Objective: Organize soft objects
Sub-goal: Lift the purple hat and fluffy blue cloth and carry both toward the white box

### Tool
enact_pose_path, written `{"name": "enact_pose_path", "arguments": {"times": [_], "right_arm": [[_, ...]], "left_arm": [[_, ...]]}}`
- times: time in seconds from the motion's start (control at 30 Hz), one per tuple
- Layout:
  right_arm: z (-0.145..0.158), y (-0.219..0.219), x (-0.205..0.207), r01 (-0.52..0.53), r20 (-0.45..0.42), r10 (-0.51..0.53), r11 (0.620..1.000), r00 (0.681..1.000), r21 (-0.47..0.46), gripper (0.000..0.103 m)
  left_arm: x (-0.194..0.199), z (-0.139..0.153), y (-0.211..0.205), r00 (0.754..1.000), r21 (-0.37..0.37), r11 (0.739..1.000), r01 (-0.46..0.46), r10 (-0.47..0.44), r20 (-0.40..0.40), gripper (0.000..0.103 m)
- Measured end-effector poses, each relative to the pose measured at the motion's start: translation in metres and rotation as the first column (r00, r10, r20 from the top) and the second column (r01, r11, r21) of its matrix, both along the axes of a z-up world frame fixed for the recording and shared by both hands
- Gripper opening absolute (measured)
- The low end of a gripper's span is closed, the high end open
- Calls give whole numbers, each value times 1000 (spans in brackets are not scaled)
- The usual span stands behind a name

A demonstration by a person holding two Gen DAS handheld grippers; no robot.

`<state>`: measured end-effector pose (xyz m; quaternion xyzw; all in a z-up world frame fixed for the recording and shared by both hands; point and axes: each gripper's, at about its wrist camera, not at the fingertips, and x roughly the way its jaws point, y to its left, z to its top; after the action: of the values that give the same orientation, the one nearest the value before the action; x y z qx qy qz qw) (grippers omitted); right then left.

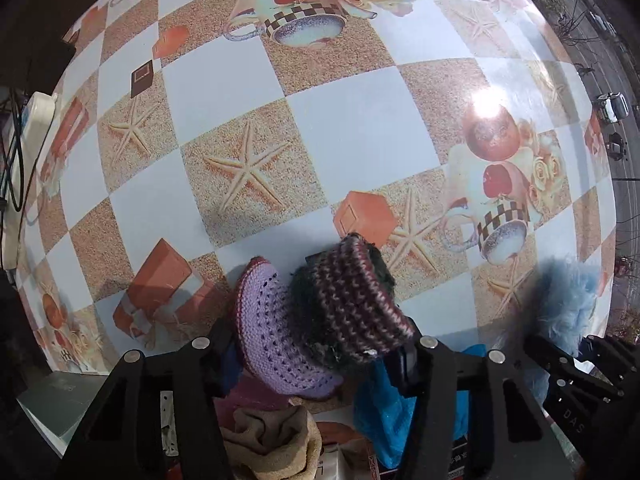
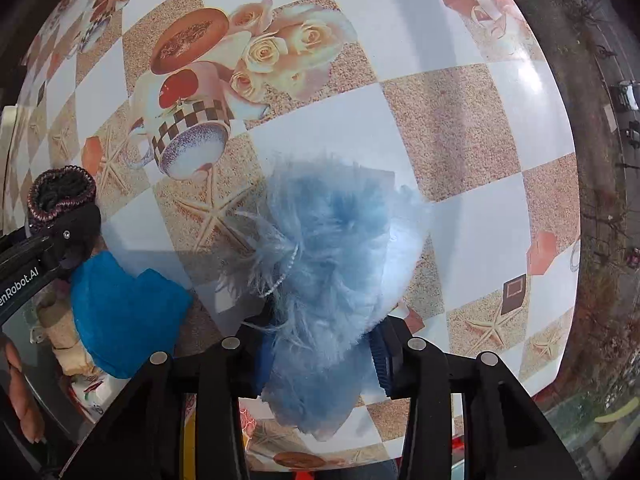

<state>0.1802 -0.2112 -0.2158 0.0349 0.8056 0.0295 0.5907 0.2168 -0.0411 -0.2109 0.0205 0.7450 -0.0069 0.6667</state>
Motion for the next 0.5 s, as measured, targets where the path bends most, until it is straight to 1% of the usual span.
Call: {"name": "enact_pose_path", "arguments": {"times": [0.07,0.1,0.13,0.23,0.37,0.5], "right_arm": [[4,-9,-4,14,12,-15,999,1000,44,32],[9,-13,-6,22,36,-24,998,999,51,32],[18,-31,-14,21,65,-25,998,998,58,32],[38,-46,-19,29,135,-39,997,990,73,32],[57,-56,-27,42,180,-54,996,982,72,32],[72,-69,-37,62,212,-75,996,974,68,32]], "left_arm": [[-2,10,-1,999,-4,1000,-8,8,38,57],[-3,17,-1,998,-5,1000,-12,12,60,57],[-3,24,-1,997,-4,1000,-14,14,82,57],[-6,50,-5,988,-9,1000,-2,3,157,57],[-8,83,-17,972,-22,999,38,-32,235,57],[-12,109,-38,956,-37,995,96,-81,283,57]]}}
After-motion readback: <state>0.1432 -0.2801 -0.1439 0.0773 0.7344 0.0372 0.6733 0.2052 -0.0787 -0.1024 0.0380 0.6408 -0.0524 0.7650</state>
